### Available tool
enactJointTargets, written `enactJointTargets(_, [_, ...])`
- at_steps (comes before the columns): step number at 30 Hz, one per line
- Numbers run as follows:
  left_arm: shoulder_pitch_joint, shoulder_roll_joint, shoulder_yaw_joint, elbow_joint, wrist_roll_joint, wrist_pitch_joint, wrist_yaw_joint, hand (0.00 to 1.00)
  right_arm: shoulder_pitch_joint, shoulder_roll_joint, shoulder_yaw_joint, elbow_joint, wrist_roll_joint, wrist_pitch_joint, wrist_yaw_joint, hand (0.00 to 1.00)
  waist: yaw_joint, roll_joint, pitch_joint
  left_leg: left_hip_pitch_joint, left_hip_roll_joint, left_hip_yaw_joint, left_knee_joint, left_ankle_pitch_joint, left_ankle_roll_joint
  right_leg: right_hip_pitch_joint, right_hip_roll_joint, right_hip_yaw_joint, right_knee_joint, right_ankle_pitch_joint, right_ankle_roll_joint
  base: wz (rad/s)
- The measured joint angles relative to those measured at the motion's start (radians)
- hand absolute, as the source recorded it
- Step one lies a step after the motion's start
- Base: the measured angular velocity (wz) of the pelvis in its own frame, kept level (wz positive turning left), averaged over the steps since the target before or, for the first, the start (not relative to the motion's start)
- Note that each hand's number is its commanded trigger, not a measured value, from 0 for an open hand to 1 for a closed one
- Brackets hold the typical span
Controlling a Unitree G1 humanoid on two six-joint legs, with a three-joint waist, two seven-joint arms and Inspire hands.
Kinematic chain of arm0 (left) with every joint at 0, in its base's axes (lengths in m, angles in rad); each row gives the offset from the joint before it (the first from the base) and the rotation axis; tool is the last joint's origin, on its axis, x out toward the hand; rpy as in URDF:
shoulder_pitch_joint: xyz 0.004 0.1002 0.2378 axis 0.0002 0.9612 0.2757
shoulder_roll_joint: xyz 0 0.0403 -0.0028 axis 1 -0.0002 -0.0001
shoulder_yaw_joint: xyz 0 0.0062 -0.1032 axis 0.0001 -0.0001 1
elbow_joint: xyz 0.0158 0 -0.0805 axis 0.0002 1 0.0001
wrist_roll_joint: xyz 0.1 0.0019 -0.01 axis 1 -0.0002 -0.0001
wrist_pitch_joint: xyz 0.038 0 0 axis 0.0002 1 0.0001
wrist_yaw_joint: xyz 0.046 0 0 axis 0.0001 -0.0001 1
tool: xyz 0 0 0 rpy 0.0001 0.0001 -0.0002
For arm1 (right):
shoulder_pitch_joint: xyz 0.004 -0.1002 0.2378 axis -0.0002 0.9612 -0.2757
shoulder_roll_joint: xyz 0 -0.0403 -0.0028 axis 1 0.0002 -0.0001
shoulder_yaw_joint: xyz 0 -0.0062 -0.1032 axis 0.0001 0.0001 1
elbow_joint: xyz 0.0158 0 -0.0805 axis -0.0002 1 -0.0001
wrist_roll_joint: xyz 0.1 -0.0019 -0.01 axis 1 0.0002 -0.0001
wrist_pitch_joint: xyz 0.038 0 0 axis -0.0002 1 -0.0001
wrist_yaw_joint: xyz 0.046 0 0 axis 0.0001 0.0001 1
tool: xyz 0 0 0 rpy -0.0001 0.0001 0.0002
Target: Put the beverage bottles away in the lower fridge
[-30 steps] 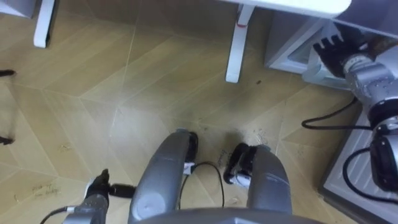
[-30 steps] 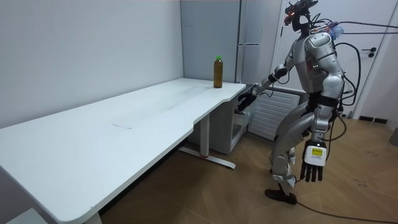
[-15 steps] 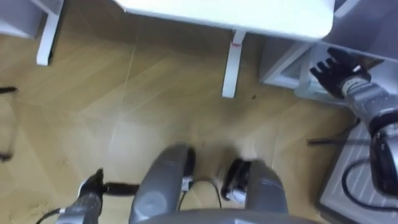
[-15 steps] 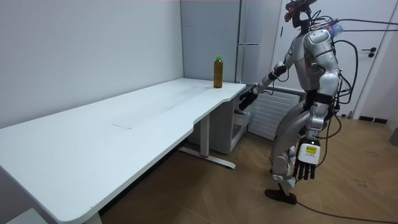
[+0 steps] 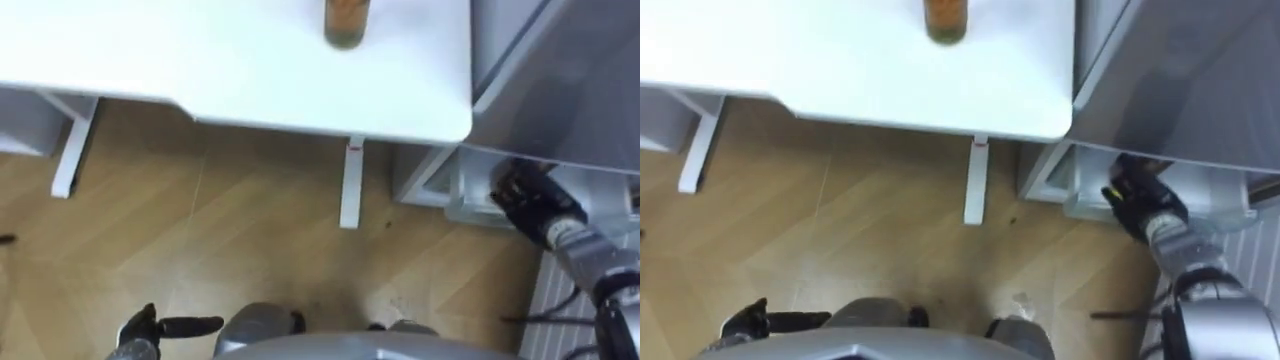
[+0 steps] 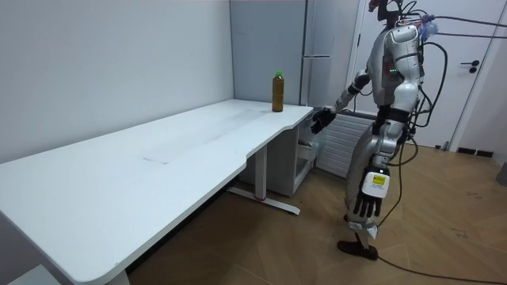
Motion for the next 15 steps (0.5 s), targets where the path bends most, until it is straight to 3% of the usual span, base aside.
enactJointTargets(2, [0.032,-0.012,0.018,-0.004,0.001,0.000,0.002,0.00,0.096,0.038,0.000,0.000,-0.004,0.006,0.014,0.00,-0.001,-0.014,-0.0020,0.084,0.001,-0.003,-0.051,0.002,-0.004,0.077,0.010,0.001,-0.054,0.001,0.001,-0.03])
enactJointTargets(5, [0.060,-0.028,0.020,-0.016,0.001,-0.002,0.003,0.00,0.175,0.086,0.000,-0.029,-0.011,-0.002,0.017,0.00,-0.006,-0.016,0.0031,0.143,0.005,-0.003,-0.089,0.003,-0.005,0.128,0.021,0.008,-0.088,0.004,0.000,-0.20])
enactJointTargets(9, [0.055,-0.039,0.029,-0.017,0.000,-0.021,0.003,0.00,0.214,0.136,0.001,-0.014,-0.038,-0.011,0.018,0.00,-0.010,-0.014,0.0069,0.169,0.004,-0.004,-0.107,0.003,-0.006,0.163,0.033,0.008,-0.128,0.017,-0.001,0.00])
enactJointTargets(10, [0.056,-0.046,0.042,-0.018,0.000,-0.026,0.003,0.00,0.216,0.148,0.002,-0.003,-0.044,-0.013,0.023,0.00,-0.009,-0.009,0.0113,0.177,0.005,-0.004,-0.114,0.004,-0.006,0.170,0.035,0.010,-0.135,0.018,-0.001,0.00])
enactJointTargets(15, [0.063,-0.053,0.059,-0.021,0.001,-0.027,0.004,0.00,0.233,0.182,0.003,0.011,-0.100,-0.015,0.045,0.00,-0.013,-0.008,0.0132,0.185,0.003,-0.004,-0.122,0.004,-0.007,0.179,0.035,0.009,-0.148,0.020,0.000,0.00])
